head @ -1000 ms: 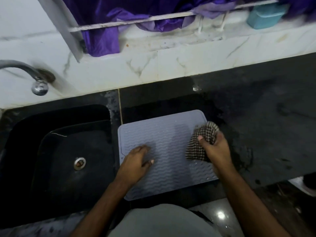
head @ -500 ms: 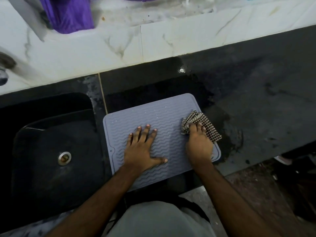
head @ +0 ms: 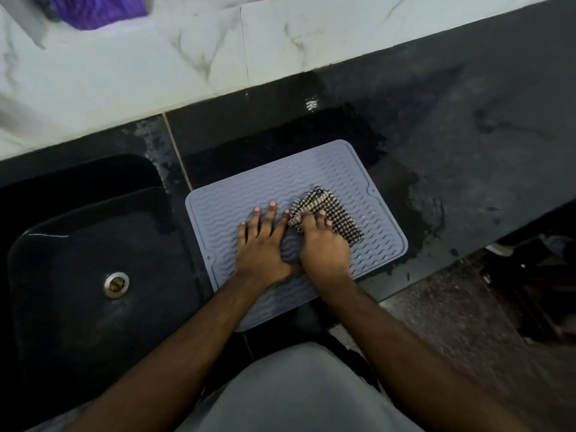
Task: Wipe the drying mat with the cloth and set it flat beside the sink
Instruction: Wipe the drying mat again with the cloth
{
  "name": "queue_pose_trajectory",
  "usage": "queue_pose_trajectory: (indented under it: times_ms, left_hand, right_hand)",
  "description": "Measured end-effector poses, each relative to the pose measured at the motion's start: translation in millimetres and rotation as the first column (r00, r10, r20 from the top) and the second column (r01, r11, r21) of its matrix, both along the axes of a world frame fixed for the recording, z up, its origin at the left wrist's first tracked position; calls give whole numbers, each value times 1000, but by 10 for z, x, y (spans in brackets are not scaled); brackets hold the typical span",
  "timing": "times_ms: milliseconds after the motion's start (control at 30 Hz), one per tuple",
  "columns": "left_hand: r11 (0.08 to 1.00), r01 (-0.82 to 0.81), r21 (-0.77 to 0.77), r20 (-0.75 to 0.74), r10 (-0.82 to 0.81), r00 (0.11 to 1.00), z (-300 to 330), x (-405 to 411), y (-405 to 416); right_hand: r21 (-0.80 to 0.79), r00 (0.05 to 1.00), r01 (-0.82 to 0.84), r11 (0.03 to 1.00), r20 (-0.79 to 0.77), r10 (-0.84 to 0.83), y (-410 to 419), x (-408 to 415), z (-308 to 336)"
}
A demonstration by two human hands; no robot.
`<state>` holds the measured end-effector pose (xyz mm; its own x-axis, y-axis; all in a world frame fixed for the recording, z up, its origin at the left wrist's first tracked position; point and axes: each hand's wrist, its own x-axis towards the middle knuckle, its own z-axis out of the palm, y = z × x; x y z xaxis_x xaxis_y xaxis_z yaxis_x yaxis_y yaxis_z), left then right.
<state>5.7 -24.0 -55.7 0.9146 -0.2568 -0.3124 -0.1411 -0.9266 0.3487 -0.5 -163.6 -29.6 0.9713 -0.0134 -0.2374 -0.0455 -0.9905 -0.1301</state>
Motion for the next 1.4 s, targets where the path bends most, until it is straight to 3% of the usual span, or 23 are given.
queue_pose_trajectory:
  times_ms: [67,133,200,333,600,933,1033,1133,1233,1300,1333,1400]
  left_hand:
    - [994,52,-95,-32,-55,998,101,15,179]
    - [987,84,-135,46,-78,996,205,-41,540]
    - [993,81,-83,135,-69,988,247,-150,996]
    - [970,189,150,69,-201,977,195,-371,1590]
    - [954,231,189,58,-245,968,42,-396,1636]
    - [944,247,221,51,-264,963,77,-356,1600]
    - [942,264,206,40,-278,960,113,-335,1616]
    - [925,311,217,-29,-312,950,169,-269,1690]
    - [898,364,248,-82,-355,931,217,-218,1735]
    - [895,374,245,-103,-360,927,240,-204,1717]
    - [906,357,228,-107,-342,934,249,-205,1696]
    - [942,287,172,-100,-273,957,258,-217,1639]
  right_hand:
    - [54,998,36,998,56,-39,-178,-15,44]
    - [82,993,52,995,103,-60,-326,-24,26]
    - [68,996,23,997,81,-29,-420,5,-21]
    - [147,997,71,987,12,-74,-389,66,-169]
    - [22,968,239,971,70,-240,335,-92,-302]
    - [53,995,85,995,43,-87,1248,-565,-290]
    - [132,996,-85,988,43,80,1363,-710,-303]
    - [225,943,-334,915,67,327,1219,-770,-263]
    - [252,703,-685,683,-15,711,761,-591,-101]
    - [295,540,-779,554,-135,831,457,-395,75]
    - [320,534,-766,558,-166,829,337,-296,170]
    - [319,641,-689,650,-149,753,175,-137,321]
